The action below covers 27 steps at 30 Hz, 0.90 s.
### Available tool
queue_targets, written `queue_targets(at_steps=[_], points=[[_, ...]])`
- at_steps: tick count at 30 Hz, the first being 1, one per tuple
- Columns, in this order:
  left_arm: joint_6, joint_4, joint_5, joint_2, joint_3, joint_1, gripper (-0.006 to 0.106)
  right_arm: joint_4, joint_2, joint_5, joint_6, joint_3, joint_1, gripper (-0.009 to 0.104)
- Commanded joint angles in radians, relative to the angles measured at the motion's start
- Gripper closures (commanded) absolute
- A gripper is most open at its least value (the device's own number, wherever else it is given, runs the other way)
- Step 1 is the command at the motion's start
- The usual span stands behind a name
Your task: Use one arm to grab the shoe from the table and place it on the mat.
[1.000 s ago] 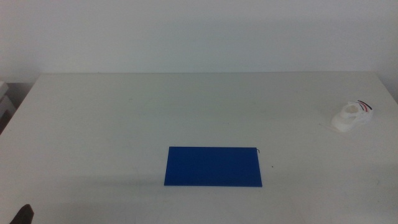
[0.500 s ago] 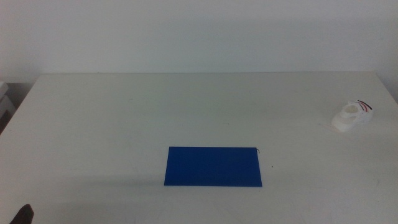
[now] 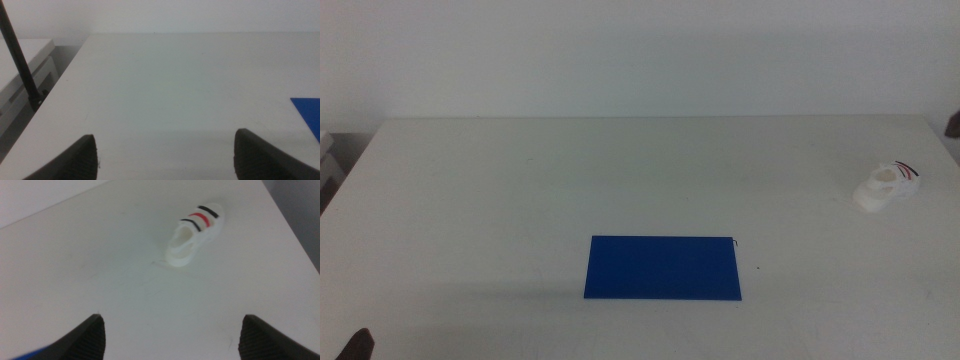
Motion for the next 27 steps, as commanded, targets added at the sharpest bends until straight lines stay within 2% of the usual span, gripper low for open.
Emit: queue_targets(at_steps=[1,3,8,15,20,24,27], points=[[-0.005,-0.008,-0.081,-0.010,0.008,-0.004,0.007,-0.064,0.083,0.024,0.080,-0.127,-0.003,0.003],[-0.005,-0.008,-0.081,-0.010,0.008,-0.004,0.007,-0.090,0.174,0.091,0.106,-0.224,-0.003,0.003],[-0.005,-0.008,-0.081,-0.010,0.008,-0.004,0.007,-0.108,0.369,0.216,0.120,-0.443,-0.004,0.003],[-0.005,-0.008,-0.081,-0.010,0.008,-0.004,0.007,-0.072,0.619,0.266,0.120,-0.715,-0.006,0.003],[-0.005,-0.008,-0.081,-0.010,0.008,-0.004,0.007,-0.066,0.747,0.288,0.111,-0.820,-0.018,0.003],[-0.005,-0.008,-0.081,-0.010,0.008,-0.004,0.007,-0.028,0.808,0.290,0.113,-0.847,-0.043,0.003],[-0.005,-0.008,-0.081,-0.010,0.008,-0.004,0.007,-0.046,0.823,0.297,0.125,-0.847,-0.045,0.003]])
